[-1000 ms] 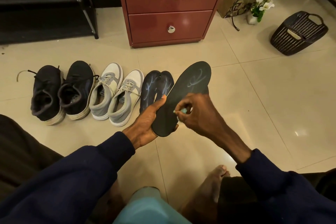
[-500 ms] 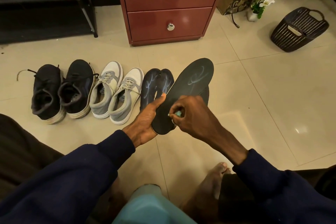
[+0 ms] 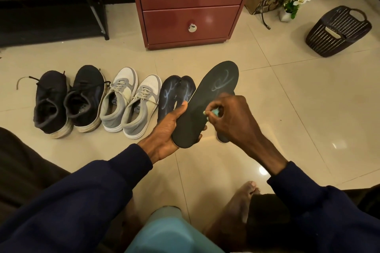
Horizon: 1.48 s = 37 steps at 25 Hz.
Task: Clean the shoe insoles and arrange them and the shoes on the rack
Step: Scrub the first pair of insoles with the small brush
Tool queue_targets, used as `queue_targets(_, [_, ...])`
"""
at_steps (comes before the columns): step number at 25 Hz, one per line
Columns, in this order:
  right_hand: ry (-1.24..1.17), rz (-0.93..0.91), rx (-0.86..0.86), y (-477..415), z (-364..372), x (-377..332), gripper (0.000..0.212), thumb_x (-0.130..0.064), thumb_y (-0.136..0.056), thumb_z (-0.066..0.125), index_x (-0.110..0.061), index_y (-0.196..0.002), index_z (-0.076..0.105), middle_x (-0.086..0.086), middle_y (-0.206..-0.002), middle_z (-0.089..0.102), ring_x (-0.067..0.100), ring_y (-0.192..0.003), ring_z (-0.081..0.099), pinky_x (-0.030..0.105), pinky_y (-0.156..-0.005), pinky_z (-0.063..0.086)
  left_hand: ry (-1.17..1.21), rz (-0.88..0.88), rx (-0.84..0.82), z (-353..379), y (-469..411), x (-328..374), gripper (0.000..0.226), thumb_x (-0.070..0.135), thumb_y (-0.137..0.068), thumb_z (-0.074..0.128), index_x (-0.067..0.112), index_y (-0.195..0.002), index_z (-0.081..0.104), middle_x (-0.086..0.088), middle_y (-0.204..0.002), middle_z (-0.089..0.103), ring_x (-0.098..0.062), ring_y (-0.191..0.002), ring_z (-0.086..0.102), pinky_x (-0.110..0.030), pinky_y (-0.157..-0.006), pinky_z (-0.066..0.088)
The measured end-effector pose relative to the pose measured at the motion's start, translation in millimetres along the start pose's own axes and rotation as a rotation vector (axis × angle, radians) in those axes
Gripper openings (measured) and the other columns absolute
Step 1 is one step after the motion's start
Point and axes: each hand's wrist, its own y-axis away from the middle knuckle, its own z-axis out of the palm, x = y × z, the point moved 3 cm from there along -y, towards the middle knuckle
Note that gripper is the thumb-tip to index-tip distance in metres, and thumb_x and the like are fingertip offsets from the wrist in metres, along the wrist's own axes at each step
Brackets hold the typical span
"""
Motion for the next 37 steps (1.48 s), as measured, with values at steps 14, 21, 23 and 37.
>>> queue_targets(14, [0.033,-0.037,0.208,-6.3,2.0,6.6,0.006,-0.013,-0.084,0.076,-0.013,-0.091,0.075,0.004,-0.091,0.068,0.018,-0.079,0.063,0.027,-0.072,0.054,-0.004,-0.047,-0.038,4.5,-0.5,-4.5,0.05,0.045,-0.102,0.057,0.009,-0.136,0.062,-0.021,-0.121,0.069,-0.034,-0.098,0.068,-0.045,-0.079,0.056])
queue_targets(21, [-0.003,-0.221,-0.065,7.5,15.4,-25.3,0.007,-0.013,-0.083,0.077,-0.012,-0.091,0.076,0.006,-0.092,0.068,0.019,-0.083,0.062,0.029,-0.074,0.054,0.019,-0.073,-0.01,1.8,0.1,-5.7,0.04,0.042,-0.101,0.06,0.012,-0.125,0.067,-0.016,-0.115,0.07,-0.031,-0.095,0.068,-0.049,-0.087,0.055])
queue_targets(23, [0.071,-0.102,0.1,-6.2,1.9,-6.3,0.006,-0.011,-0.084,0.074,-0.013,-0.089,0.075,0.005,-0.092,0.066,0.02,-0.083,0.061,0.027,-0.073,0.049,-0.009,-0.078,-0.043,5.3,0.5,-5.7,0.047,0.043,-0.103,0.056,0.008,-0.134,0.063,-0.02,-0.119,0.069,-0.033,-0.096,0.068,-0.045,-0.079,0.056])
queue_targets(37, [0.116,-0.047,-0.041,1.9,-0.5,-13.0,0.003,-0.014,-0.086,0.075,-0.014,-0.089,0.074,0.002,-0.093,0.065,0.015,-0.079,0.059,0.018,-0.067,0.039,0.008,-0.035,-0.008,-0.3,-2.3,-2.5,0.044,0.044,-0.103,0.056,0.011,-0.129,0.067,-0.018,-0.118,0.07,-0.031,-0.094,0.07,-0.045,-0.08,0.057])
